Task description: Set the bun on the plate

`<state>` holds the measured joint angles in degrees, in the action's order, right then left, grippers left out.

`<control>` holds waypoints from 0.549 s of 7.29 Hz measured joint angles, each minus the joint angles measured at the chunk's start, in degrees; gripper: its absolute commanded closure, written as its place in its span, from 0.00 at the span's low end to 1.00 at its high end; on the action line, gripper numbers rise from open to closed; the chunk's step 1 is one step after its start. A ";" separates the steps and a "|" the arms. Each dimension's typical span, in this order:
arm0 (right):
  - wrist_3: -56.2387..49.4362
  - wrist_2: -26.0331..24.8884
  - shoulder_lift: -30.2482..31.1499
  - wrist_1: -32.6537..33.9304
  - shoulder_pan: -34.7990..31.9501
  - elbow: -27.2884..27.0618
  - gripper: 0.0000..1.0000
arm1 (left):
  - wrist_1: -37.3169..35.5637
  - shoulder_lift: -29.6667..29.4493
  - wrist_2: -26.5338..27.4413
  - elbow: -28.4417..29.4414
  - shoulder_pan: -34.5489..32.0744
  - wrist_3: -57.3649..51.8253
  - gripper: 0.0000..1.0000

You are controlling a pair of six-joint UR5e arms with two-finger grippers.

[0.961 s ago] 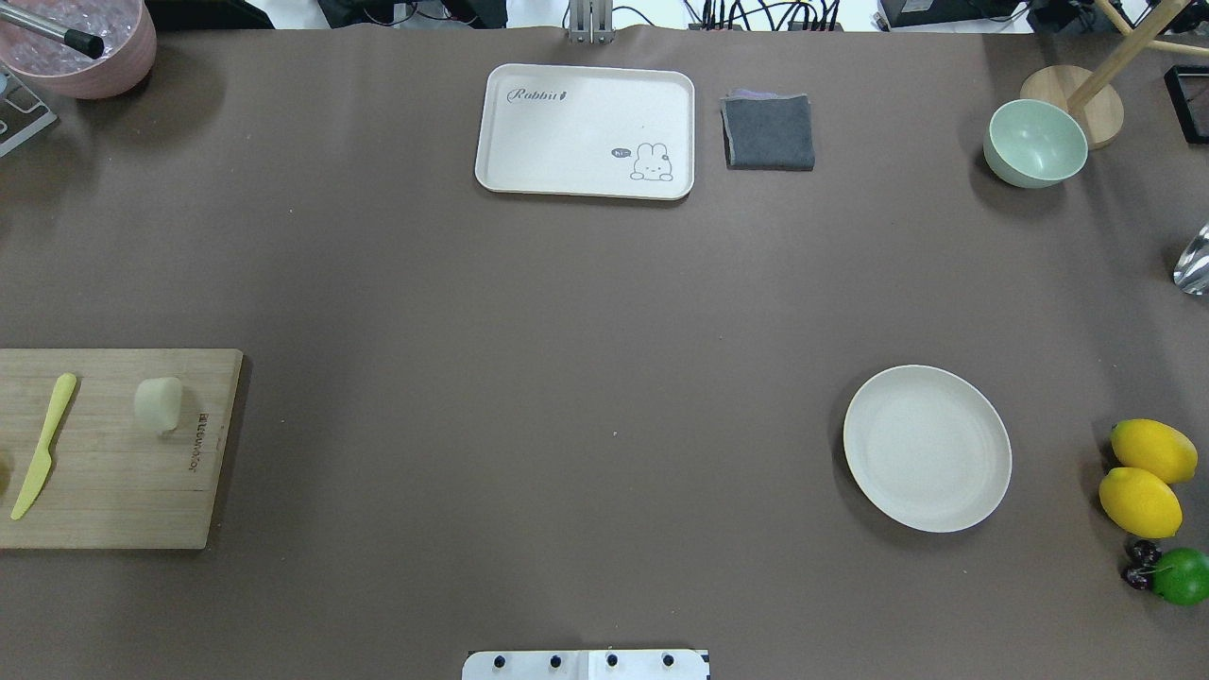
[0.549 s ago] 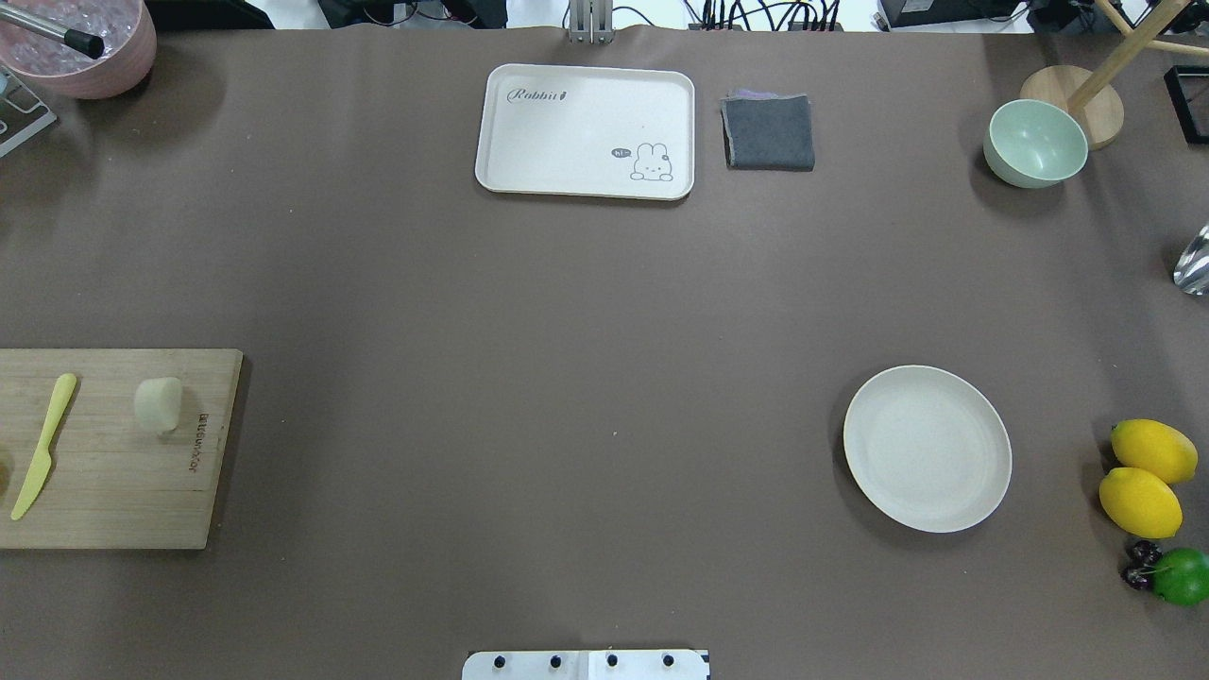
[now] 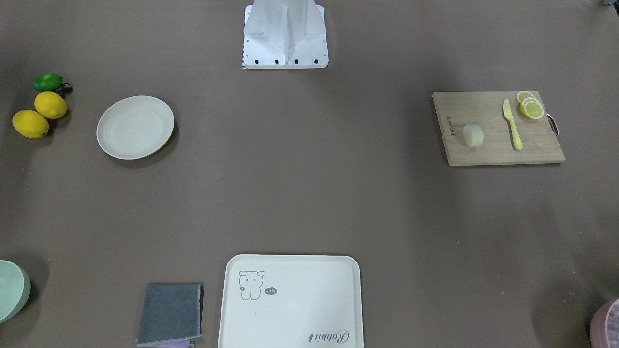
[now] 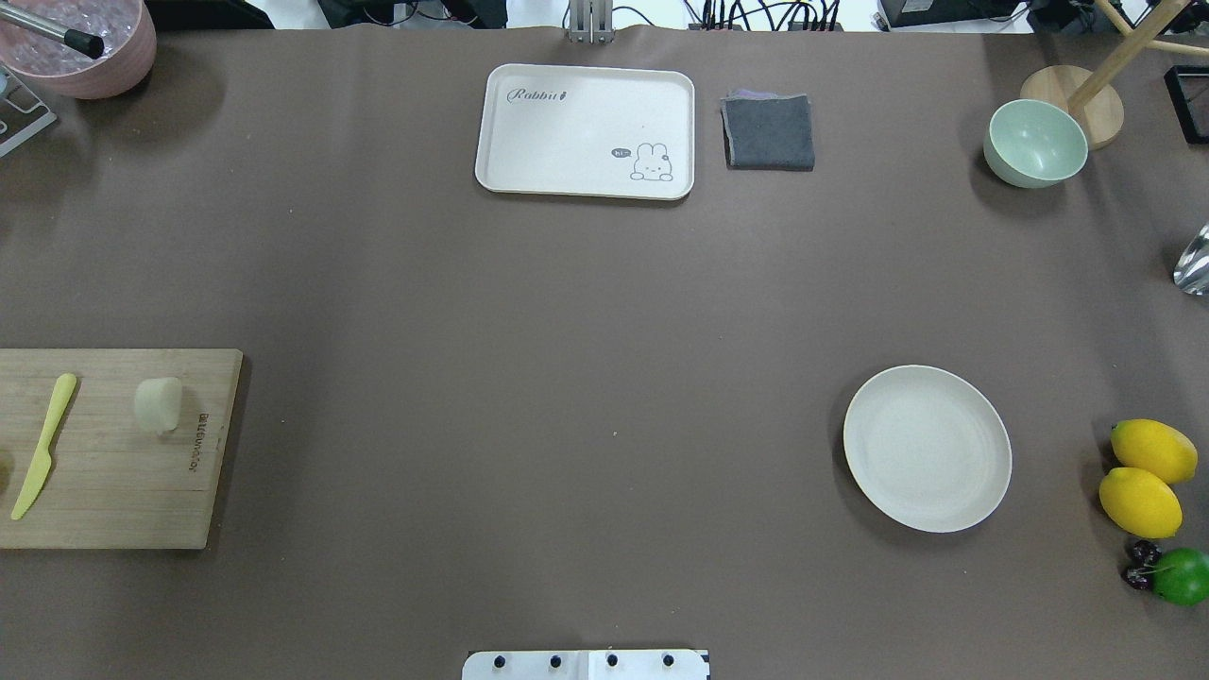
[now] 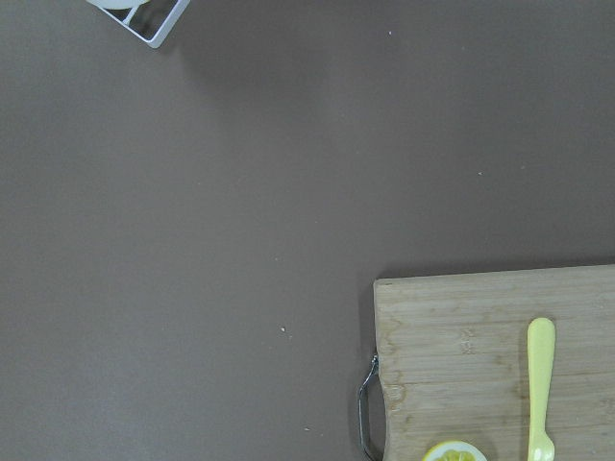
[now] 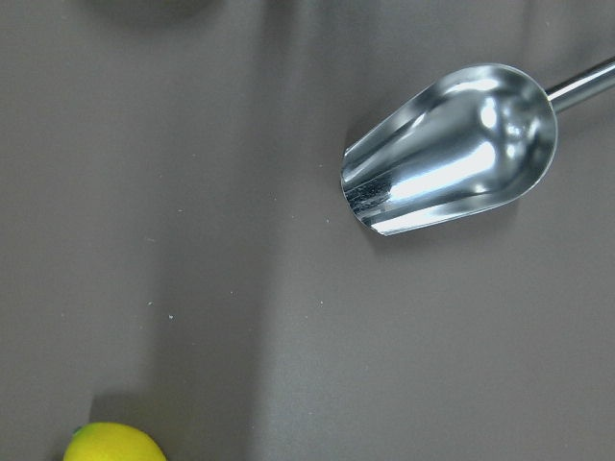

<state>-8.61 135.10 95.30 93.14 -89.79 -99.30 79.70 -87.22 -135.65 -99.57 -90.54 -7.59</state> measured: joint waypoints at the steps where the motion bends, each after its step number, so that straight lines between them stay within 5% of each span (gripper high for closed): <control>1: 0.00 -0.03 0.06 -0.01 -0.58 -0.27 0.00 | 1.99 0.32 -0.03 -0.04 -0.03 0.05 0.02; 4: 0.00 -0.02 0.84 -0.05 -0.92 -1.26 0.00 | 6.90 0.94 0.18 -0.14 -0.07 -0.05 0.02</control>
<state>-8.62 135.08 96.14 93.08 -90.71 -100.56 86.61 -86.28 -135.46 -99.71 -90.61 -7.64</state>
